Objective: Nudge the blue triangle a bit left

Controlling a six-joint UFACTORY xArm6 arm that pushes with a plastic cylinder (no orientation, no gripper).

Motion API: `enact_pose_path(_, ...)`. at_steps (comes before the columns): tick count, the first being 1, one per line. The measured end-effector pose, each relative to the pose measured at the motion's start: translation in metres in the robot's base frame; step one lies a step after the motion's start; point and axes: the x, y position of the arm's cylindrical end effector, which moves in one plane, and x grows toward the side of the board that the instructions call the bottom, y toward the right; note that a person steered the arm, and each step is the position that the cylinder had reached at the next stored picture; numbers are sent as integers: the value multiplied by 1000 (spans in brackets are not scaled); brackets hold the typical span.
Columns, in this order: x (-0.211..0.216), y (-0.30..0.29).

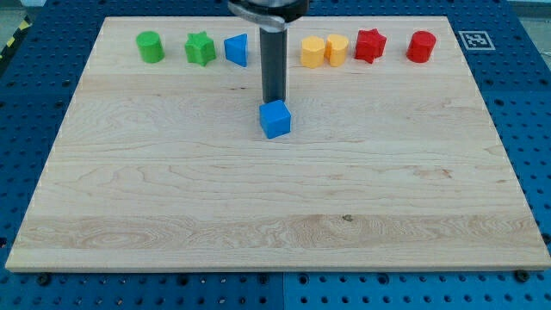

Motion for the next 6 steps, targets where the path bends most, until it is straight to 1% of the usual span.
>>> enact_pose_path(3, -109, -4)
enact_pose_path(4, -122, -17)
enact_pose_path(5, -122, -61)
enact_pose_path(6, -122, -84)
